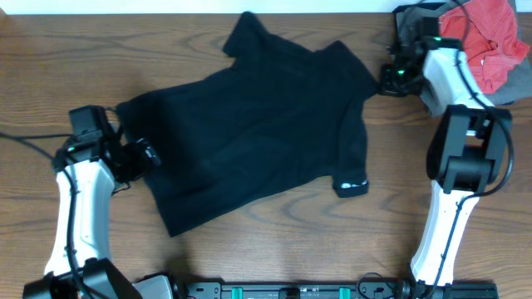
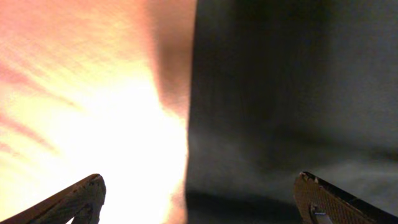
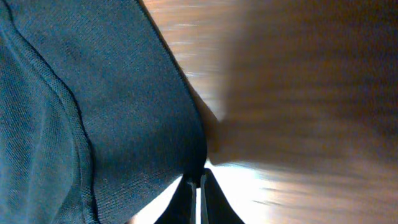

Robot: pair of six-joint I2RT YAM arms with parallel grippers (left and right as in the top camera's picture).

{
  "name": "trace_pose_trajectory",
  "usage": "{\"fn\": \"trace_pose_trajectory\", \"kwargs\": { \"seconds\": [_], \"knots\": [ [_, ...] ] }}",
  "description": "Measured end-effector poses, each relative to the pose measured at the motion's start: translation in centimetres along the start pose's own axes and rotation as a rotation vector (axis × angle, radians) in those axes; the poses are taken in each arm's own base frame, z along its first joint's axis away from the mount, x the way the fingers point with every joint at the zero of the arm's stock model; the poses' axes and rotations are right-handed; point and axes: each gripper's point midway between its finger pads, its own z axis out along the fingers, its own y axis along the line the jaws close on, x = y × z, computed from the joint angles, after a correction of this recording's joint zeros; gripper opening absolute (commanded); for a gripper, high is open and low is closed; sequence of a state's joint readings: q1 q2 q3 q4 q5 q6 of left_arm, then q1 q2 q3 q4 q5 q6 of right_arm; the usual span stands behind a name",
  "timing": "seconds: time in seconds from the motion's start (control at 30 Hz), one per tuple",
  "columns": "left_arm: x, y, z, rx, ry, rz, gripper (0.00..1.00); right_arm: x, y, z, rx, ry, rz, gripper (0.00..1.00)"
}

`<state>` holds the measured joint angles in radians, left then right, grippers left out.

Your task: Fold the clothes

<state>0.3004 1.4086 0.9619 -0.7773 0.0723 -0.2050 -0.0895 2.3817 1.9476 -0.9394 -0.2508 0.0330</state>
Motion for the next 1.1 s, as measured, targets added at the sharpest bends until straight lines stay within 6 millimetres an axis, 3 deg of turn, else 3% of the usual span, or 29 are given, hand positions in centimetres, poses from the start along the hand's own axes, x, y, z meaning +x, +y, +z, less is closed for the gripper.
{"fn": "trace_pose_trajectory", "kwargs": {
  "seconds": [0.1,0.13,0.23,0.37,0.57,0.73,0.9,1.1],
  "knots": [
    [0.2,-1.2,0.7,0.008,0.011,0.041,0.98,0.3,-1.1,-0.6,0.004,0.008,0.019,0.04],
    [0.2,-1.6,0.9,0.011,0.013,0.051,0.98,0.4,-1.1,-1.0,0.002,0.011,0.015,0.13],
    [-0.1,-1.9,1.1,0.019,0.001,0.059,0.98,0.5,-0.4,-3.0,0.000,0.002,-0.015,0.55],
    [-1.0,-2.3,1.1,0.032,-0.032,0.059,0.98,0.4,1.2,-8.3,-0.005,-0.051,-0.054,0.79],
    [-0.5,-3.3,-0.1,0.099,-0.029,0.061,0.98,2.7,4.8,-19.4,-0.043,-0.161,-0.103,0.80],
    [1.2,-3.1,-4.0,0.133,-0.055,0.061,0.98,6.9,7.0,-25.8,-0.051,-0.189,-0.126,0.78],
    [4.9,-1.6,-7.2,0.105,-0.015,-0.016,0.98,10.6,8.0,-28.2,-0.025,-0.150,-0.105,0.77],
    [7.6,-0.1,-8.0,0.046,0.051,-0.131,0.98,13.5,7.3,-27.3,0.089,-0.089,0.034,0.75]
  ]
}}
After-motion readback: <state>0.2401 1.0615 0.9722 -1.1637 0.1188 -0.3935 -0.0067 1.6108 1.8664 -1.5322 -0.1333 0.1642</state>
